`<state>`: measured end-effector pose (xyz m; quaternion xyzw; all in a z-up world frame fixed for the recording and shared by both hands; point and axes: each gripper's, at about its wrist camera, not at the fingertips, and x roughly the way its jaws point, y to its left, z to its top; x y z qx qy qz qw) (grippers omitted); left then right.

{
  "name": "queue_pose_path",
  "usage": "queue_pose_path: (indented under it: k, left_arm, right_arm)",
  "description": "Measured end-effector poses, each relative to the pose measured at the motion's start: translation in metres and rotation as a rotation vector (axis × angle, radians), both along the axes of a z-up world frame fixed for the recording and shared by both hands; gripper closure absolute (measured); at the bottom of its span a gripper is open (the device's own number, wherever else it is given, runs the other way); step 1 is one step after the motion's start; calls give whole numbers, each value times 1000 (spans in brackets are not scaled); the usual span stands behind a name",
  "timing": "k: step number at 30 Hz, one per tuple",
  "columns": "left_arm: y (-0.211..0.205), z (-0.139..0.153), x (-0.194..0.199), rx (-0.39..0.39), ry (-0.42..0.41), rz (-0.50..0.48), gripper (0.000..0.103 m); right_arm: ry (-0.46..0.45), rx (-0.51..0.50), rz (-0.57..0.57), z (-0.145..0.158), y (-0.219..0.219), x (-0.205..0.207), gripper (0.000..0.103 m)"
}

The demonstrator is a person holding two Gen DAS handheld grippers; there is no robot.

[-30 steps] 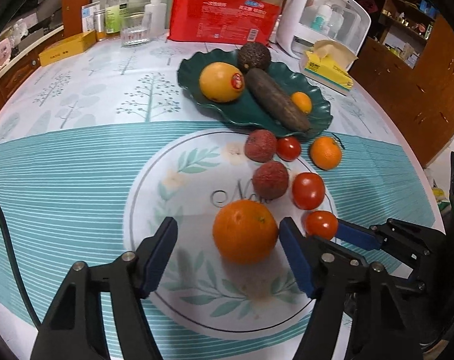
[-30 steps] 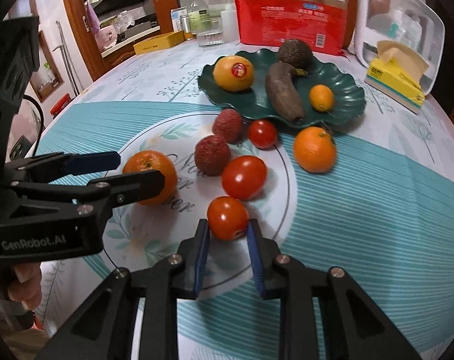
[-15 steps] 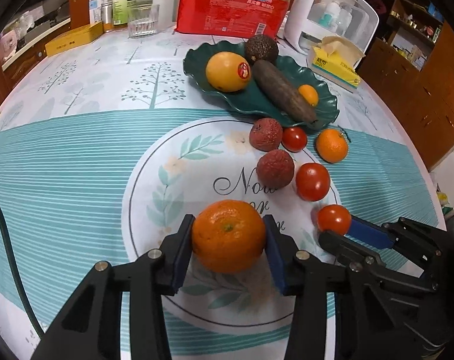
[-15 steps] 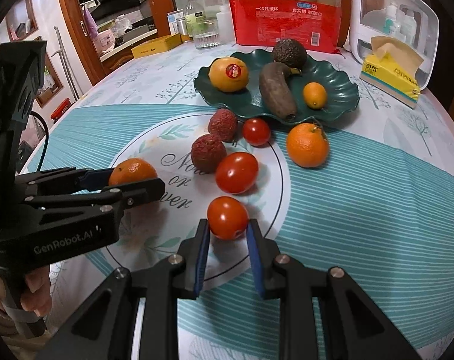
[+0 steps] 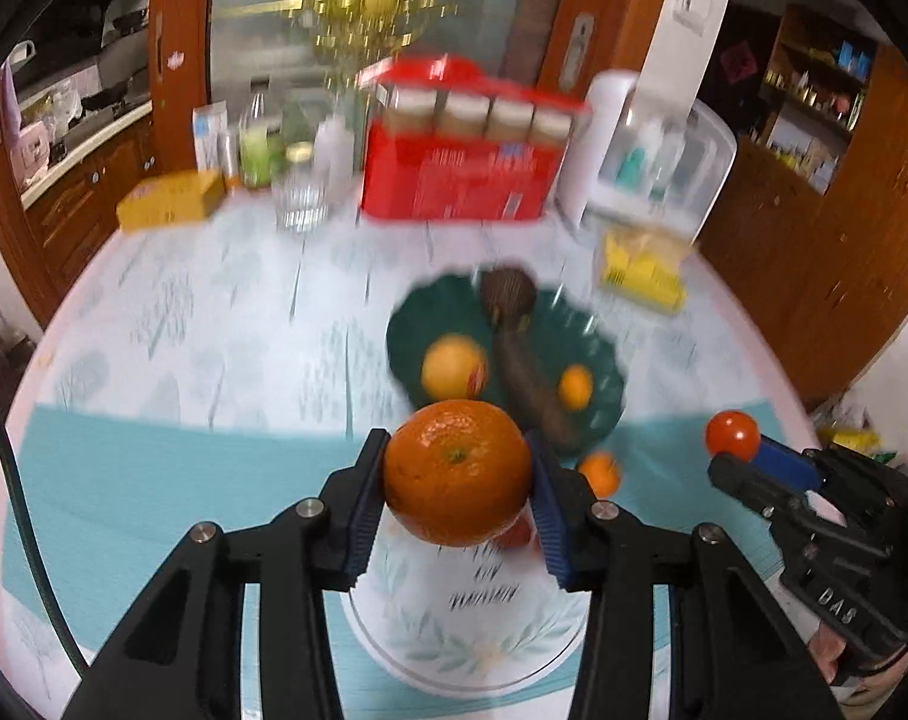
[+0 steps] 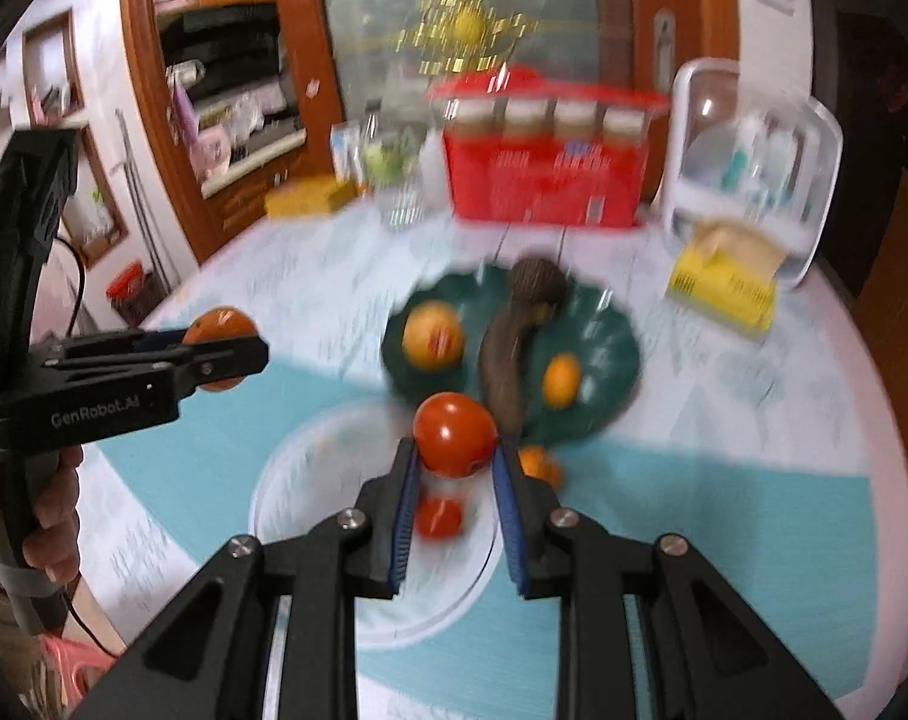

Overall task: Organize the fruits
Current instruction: 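Carry orange and tomato onto the green plate and open both tools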

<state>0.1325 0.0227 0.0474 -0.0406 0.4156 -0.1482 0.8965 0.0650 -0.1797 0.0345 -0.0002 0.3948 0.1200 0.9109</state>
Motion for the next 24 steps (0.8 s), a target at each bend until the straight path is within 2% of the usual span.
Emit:
queue_pose_path:
  k: [6,9,12,15,17,24]
  left_arm:
    - [-9,74,28,27,-90,-8,60]
    - [-16,91,51,38,-101,3,60]
    - [-26,91,80,59,-102,13,60]
    - [-37,67,110,81,-80,11,60]
    - [-46,41,131,98,-44,11,60]
    - [-64,-68,189,105,123,24,60]
  right_arm:
    - [-112,13,-26,94,-24,29,78]
    - [-127,20,-36,121,-32,51,78]
    - [-112,17,-48,127,-40,81,78]
    - [-74,-3,-62,111,-43,114,78]
    - [-33,-26,-66,87,-42,138,78]
    - [147,-29,-57,-28,-38,185,78]
